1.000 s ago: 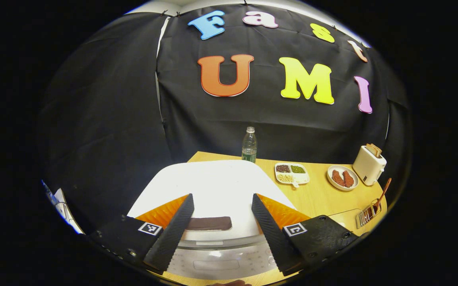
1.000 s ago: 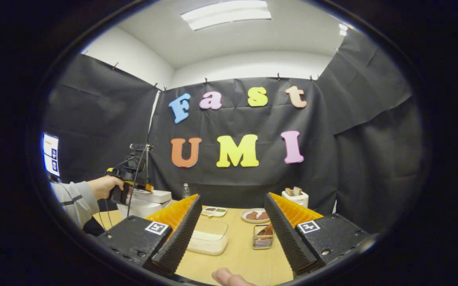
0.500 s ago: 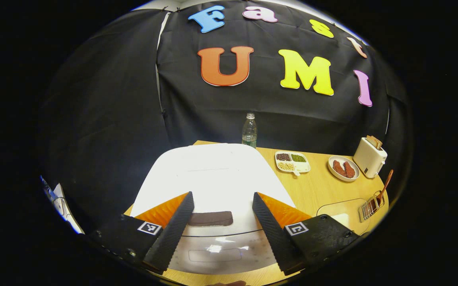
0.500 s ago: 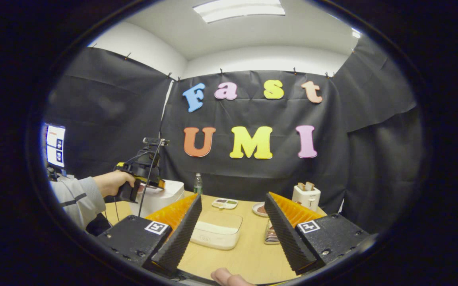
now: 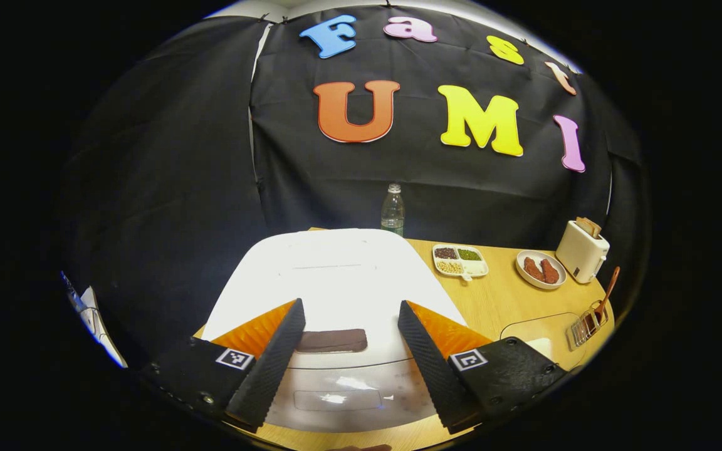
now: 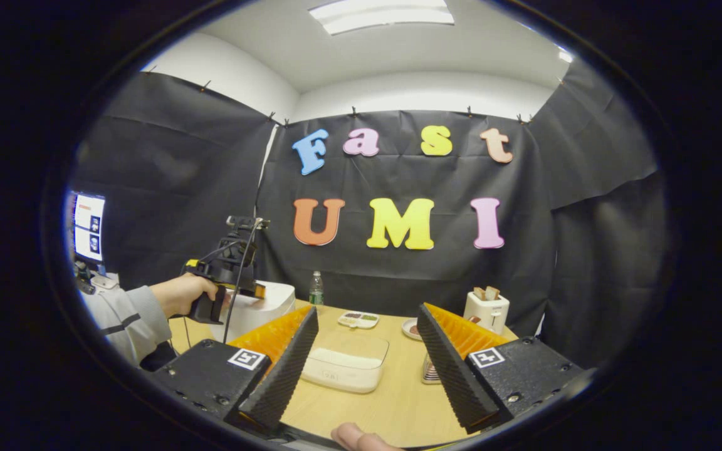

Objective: Close the left gripper, press the button to open the rice cooker; take a wooden spoon from the chopstick holder with the right hand, scoop a spoonful of rice and pour it into the rice cooker, then put the wooden spoon back into the chopstick holder.

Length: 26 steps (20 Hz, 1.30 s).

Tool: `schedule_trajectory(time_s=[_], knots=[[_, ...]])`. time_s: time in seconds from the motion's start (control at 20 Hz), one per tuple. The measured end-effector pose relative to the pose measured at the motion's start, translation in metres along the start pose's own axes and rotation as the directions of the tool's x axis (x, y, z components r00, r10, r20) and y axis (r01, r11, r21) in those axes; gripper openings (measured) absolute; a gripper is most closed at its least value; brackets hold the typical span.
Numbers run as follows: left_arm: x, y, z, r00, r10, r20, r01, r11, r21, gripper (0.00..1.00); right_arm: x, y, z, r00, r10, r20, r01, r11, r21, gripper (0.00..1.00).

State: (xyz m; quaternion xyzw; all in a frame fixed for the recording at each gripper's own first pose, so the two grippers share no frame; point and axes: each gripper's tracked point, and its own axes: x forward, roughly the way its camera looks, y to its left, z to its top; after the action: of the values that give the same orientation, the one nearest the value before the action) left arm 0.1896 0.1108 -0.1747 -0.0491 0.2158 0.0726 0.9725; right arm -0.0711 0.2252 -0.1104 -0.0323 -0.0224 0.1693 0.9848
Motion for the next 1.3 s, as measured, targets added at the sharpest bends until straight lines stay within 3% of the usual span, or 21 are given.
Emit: schedule_trajectory(time_s=[0.3,0.6,0.7,0.8,0.85,1.0,1.3], knots=[[-0.002,0.0,0.002,0.995,-0.007,0.097,0.008,1.0,-0.002,0.98,-0.004,-0.005,0.005,1.0,-0.017,0.008,0.017,1.0,-0.007,1.0],[-0.025,0.0,0.02,0.987,-0.063,0.145,0.07,0.997,-0.042,0.94,-0.011,-0.015,0.021,0.997,-0.052,0.05,0.052,0.999,-0.005,1.0],[-0.015,0.007,0.011,0.994,-0.051,0.094,0.054,0.998,-0.031,0.94,-0.012,-0.016,0.02,0.997,-0.057,0.052,0.057,0.998,0.007,1.0],[-0.013,0.025,-0.003,1.0,0.012,0.024,-0.01,0.998,-0.056,0.93,-0.011,-0.015,0.018,0.998,-0.055,0.044,0.055,0.999,0.0,1.0],[-0.018,0.025,0.003,0.999,0.005,0.044,-0.002,0.997,-0.071,0.95,-0.012,-0.016,0.019,0.997,-0.055,0.046,0.055,0.998,0.0,1.0],[-0.045,0.012,0.017,0.996,-0.046,0.074,0.054,0.992,-0.113,0.94,-0.012,-0.022,0.022,0.996,-0.071,0.059,0.072,0.997,0.0,1.0],[-0.138,-0.017,0.033,0.972,-0.098,0.212,0.103,0.995,-0.015,0.93,-0.011,-0.025,0.02,0.995,-0.085,0.055,0.085,0.996,0.008,1.0]])
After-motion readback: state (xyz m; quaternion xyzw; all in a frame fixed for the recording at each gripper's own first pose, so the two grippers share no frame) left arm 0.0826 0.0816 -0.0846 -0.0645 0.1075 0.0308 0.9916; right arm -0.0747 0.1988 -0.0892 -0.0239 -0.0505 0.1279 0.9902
